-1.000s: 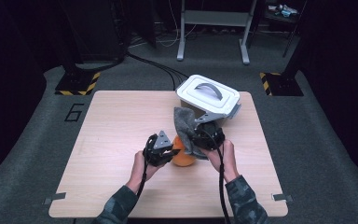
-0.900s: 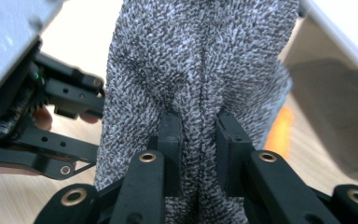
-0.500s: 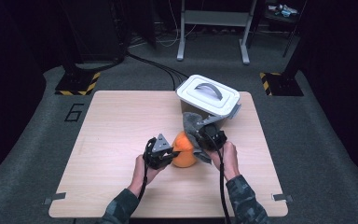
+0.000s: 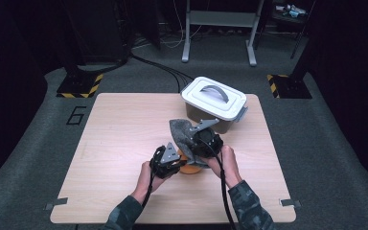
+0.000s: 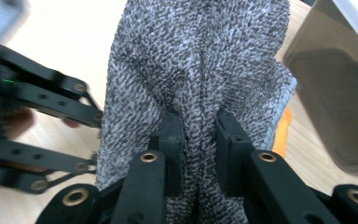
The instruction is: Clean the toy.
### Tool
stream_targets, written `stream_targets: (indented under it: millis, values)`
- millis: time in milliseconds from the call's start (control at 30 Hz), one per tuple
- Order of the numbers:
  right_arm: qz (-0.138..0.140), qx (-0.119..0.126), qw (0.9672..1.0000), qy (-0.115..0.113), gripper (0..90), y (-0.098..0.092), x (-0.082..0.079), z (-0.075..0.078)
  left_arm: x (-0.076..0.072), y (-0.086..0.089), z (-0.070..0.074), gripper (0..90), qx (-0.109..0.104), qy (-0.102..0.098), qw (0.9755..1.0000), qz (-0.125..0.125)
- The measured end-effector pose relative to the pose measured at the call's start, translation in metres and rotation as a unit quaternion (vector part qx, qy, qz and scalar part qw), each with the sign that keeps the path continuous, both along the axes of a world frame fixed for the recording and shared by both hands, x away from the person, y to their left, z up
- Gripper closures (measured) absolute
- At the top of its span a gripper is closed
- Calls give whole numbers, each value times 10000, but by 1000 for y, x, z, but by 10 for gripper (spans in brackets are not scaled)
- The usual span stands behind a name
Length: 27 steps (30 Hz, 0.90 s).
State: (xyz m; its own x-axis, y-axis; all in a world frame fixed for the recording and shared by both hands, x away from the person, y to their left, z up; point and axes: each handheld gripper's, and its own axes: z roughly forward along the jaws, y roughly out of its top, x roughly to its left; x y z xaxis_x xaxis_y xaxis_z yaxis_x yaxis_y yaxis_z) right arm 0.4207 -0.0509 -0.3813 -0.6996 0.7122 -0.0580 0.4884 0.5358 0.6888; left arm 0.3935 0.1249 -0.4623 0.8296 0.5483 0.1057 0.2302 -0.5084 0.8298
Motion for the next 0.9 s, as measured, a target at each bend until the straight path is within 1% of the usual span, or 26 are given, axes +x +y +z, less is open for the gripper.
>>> stream_targets:
  millis: [67,133,167,200,233,267,300,333,367,400,433,467,500,533,567,600,633,667,700,733,800,833,867,900]
  values:
    - [-9,38,10000,39,748,-2,2,-1,-1,4,-3,787,-95,38,9999,46]
    - [-92,4,9999,49,749,-7,7,-4,-1,6,-4,787,-143,32,9999,53]
    - [-205,-37,9998,38,749,-10,9,-5,-2,6,-4,788,-163,45,9998,66]
    - [-258,-160,9995,18,749,-13,10,-6,-2,6,-4,788,-173,43,9998,66]
    - [-383,-197,9991,51,750,-17,12,-8,-2,7,-5,788,-182,68,9998,53]
    - [-517,-115,9985,96,750,-25,18,-14,-2,8,-6,787,-192,55,9998,45]
    - [-606,-199,9979,76,750,-29,20,-17,-2,9,-6,787,-198,76,9998,28]
    - [-686,-185,9974,136,750,-33,22,-20,-3,9,-6,786,-209,87,9997,33]
    - [-686,-185,9974,136,750,-33,22,-20,-3,9,-6,786,-209,87,9997,33]
    - [-767,-142,9968,195,750,-38,25,-26,-3,11,-7,785,-232,117,9997,43]
    - [-767,-142,9968,195,750,-38,25,-26,-3,11,-7,782,-232,117,9997,43]
    - [-800,-125,9964,245,750,-39,25,-26,-3,12,-7,782,-238,133,9996,61]
    - [-827,-9,9963,252,750,-38,24,-27,-2,12,-7,764,-255,125,9996,84]
    - [-827,15,9963,242,752,-35,21,-26,-2,12,-5,656,-327,218,9990,201]
    - [-827,15,9963,242,752,-35,21,-26,-2,12,-5,597,-327,218,9990,201]
    - [-778,8,9968,191,753,-35,21,-26,-1,12,-3,597,-340,264,9986,300]
    - [-813,-27,9965,169,754,-31,19,-27,0,9,-2,492,-334,258,9981,452]
    - [-813,-27,9965,169,754,-31,19,-27,0,9,-2,462,-334,258,9981,452]
    - [-803,-9,9967,153,754,-31,18,-27,1,9,-2,462,-351,263,9978,503]
    - [-804,-33,9967,94,755,-30,16,-27,1,7,-3,509,-334,243,9980,475]
    - [-794,-52,9968,88,755,-30,13,-27,1,7,-3,628,-300,266,9983,429]
    - [-794,-52,9968,88,755,-30,13,-27,1,8,-4,628,-289,297,9983,398]
    - [-633,-338,9974,-7,754,-29,12,-25,1,8,-6,698,-314,280,9985,359]
    - [-633,-338,9974,-7,754,-29,12,-25,1,8,-6,710,-314,280,9985,359]
